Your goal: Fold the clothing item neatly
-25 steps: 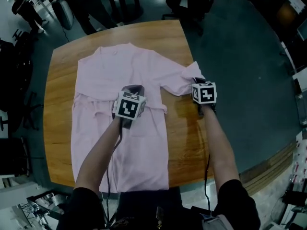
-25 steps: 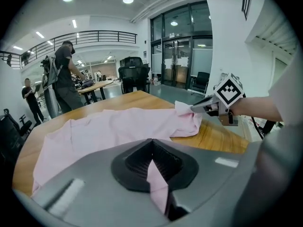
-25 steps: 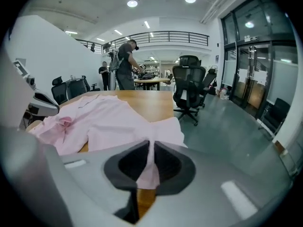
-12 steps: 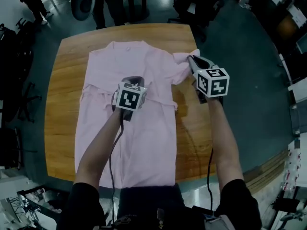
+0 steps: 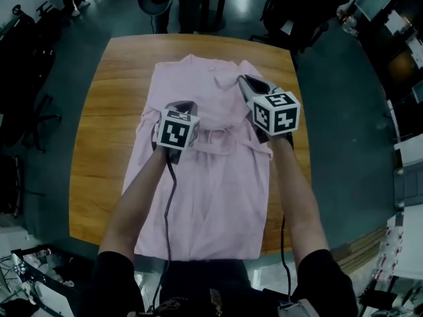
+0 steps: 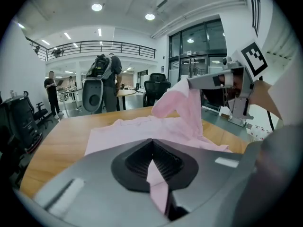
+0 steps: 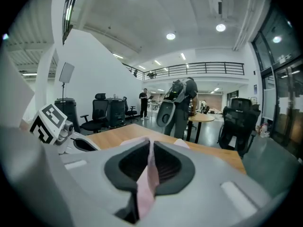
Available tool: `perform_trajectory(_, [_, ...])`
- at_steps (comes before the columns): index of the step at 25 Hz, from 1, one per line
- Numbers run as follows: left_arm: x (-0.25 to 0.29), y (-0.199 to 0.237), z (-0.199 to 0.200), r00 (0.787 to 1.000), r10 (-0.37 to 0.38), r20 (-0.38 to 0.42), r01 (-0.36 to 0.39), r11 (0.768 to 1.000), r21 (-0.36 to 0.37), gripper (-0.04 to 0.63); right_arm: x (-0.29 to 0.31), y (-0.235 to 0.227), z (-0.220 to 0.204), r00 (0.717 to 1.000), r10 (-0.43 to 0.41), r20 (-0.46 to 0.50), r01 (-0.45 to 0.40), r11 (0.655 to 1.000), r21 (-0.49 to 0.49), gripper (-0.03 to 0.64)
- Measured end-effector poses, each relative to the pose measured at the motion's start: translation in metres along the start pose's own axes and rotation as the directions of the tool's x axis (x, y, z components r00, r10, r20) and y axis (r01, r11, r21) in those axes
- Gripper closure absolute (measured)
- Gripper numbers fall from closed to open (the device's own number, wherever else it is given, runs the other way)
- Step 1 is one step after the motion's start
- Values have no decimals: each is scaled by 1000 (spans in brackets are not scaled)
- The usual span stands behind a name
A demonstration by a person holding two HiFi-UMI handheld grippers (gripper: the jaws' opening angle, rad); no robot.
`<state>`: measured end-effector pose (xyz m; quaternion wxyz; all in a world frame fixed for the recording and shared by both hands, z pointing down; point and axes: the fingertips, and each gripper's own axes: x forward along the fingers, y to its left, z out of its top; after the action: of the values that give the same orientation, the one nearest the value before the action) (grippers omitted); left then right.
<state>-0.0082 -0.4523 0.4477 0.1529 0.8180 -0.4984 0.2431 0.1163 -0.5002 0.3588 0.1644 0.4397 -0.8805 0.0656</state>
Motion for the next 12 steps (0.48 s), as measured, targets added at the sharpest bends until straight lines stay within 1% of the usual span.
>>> perform_trajectory(3, [-12,33,-21,999,31,-17,-32,999,-33,588,34,47,-12,998,65,-22,-65,998,2,589])
perform_trajectory(5, [-17,51,-36,998,45,-32,-46,998,-52,588,52,74,-31,994,99,-53,-99,995,5,589])
perform_trajectory(7, [-21,69,-51,997,60,-50,-63,996,-69,588,68,99,-57,986,128,-105,-129,992,-2,589])
perform_trajectory(9, [-22,84,-64,995,74,-67,-80,993,-85,588,81,121,-87,972,158,-173,-163,986,-16,589])
perform_trajectory(12, [-20,96,-75,993,81,-81,-90,991,-102,588,91,147,-125,941,206,-268,-225,973,-44,586])
